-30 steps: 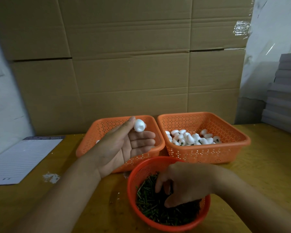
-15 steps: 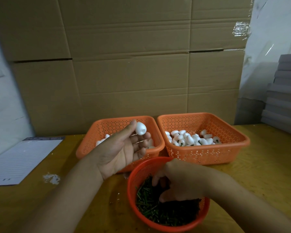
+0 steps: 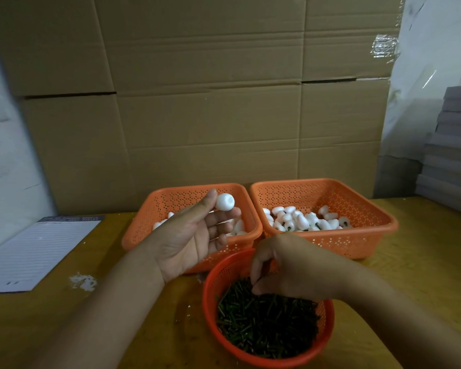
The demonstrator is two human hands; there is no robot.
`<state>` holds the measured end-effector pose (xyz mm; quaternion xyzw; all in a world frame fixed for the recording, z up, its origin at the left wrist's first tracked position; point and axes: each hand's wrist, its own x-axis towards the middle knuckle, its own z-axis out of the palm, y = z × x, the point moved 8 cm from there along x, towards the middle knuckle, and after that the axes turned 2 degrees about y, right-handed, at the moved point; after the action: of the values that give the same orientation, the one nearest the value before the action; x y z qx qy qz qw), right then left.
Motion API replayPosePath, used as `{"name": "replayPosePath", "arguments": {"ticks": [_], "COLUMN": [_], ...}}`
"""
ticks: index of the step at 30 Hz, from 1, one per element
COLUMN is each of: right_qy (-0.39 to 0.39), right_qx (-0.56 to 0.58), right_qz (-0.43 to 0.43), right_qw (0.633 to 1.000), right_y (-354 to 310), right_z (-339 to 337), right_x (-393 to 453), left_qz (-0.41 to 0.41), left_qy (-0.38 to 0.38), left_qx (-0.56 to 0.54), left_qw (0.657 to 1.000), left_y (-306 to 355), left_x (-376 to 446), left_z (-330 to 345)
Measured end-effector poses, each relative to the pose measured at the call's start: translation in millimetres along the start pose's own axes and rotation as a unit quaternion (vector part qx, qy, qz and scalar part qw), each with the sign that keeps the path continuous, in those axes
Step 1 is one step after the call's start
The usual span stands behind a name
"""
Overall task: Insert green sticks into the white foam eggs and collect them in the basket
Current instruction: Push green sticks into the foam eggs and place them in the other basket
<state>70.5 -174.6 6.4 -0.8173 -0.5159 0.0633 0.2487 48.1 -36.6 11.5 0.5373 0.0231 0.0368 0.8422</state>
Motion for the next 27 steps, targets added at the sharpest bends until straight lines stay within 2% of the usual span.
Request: {"name": "replayPosePath", "arguments": {"ticks": [3, 5, 10, 13, 15, 25, 27], "right_qy": [0.028, 0.051, 0.136, 0.172, 0.196, 0.262, 0.274], "right_qx": [0.076, 0.179, 0.472, 0.557, 0.572, 0.496, 0.462], "right_qz": [-0.005, 0.007, 0.039, 0.053, 0.062, 0.069, 0.070], "right_qw": [0.997, 0.982, 0.870, 0.811, 0.794, 0.825, 0.841], "right_y": [-4.7, -6.2, -0.4, 4.3, 8.2, 15.4, 15.4], "right_z": [-11.3, -18.1, -33.3, -39.4, -42.8, -50.8, -52.3], "right_x": [0.7, 0.7, -1.9, -3.8, -5.1, -9.7, -10.3], "left_qz": [0.000, 0.004, 0.014, 0.014, 0.014, 0.033, 0.037], "left_qy": [-0.008, -0.013, -0.023, -0.027, -0.026, -0.043, -0.039], "left_qx": [0.005, 0.006, -0.040, -0.039, -0.028, 0.040, 0.043], "left_qw": [1.000, 1.000, 0.999, 0.999, 0.999, 0.998, 0.998], "left_y": [-0.2, 0.2, 3.4, 4.8, 5.2, 7.2, 7.6], "left_x": [-1.2, -2.0, -2.6, -4.3, -5.6, -11.5, -12.1], "left_z": [1.5, 3.0, 6.1, 7.1, 7.2, 14.7, 14.6]}}
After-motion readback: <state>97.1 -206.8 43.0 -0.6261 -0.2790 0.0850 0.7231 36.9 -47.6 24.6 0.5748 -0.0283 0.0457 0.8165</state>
